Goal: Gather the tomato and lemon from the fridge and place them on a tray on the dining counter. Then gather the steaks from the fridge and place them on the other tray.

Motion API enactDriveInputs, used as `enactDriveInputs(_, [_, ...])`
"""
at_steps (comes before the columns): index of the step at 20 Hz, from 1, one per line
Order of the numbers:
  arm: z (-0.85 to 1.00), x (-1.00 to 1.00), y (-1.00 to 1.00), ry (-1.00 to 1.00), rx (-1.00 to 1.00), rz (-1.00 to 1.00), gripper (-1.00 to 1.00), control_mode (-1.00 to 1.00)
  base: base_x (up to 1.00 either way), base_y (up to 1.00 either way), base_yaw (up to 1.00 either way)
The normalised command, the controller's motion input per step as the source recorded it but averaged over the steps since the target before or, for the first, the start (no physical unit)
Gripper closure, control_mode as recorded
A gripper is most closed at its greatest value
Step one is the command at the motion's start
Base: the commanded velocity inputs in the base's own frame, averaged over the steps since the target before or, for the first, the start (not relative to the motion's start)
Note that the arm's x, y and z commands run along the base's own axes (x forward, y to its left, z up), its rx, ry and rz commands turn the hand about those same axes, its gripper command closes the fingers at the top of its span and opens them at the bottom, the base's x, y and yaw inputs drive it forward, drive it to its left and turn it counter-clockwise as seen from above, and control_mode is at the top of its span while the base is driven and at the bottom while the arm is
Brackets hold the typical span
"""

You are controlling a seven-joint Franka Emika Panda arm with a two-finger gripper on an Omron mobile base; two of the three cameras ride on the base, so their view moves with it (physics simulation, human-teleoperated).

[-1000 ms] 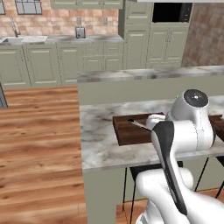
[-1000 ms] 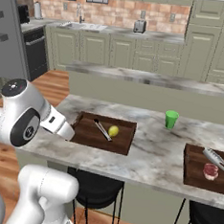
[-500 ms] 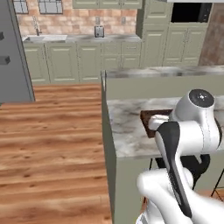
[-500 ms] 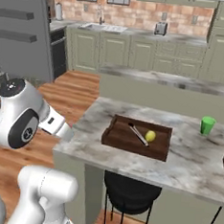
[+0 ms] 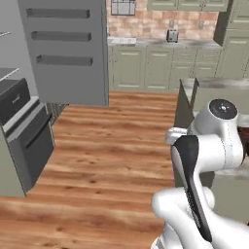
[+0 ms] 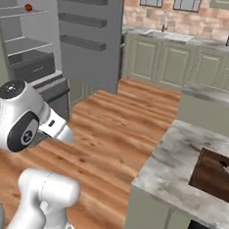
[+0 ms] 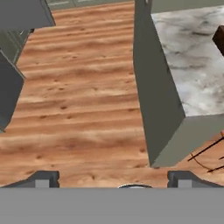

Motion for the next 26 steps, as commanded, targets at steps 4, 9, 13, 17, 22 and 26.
enactDriveInputs(4, [0.00,0.00,0.00,0.00,0.00,0.00,-1.00,1.00,0.05,0.87,0.45])
enactDriveInputs(9, [0.00,0.00,0.00,0.00,0.00,0.00,-1.00,1.00,0.54,0.47,0.42])
enactDriveInputs(13, [0.00,0.00,0.00,0.00,0.00,0.00,-1.00,1.00,0.79,0.09,0.39])
enactDriveInputs(17, [0.00,0.00,0.00,0.00,0.00,0.00,-1.00,1.00,0.79,0.00,0.41])
enactDriveInputs(22, [0.00,0.00,0.00,0.00,0.00,0.00,-1.00,1.00,0.79,-0.01,0.39])
enactDriveInputs(26, [0.00,0.00,0.00,0.00,0.00,0.00,-1.00,1.00,0.68,-0.15,0.36])
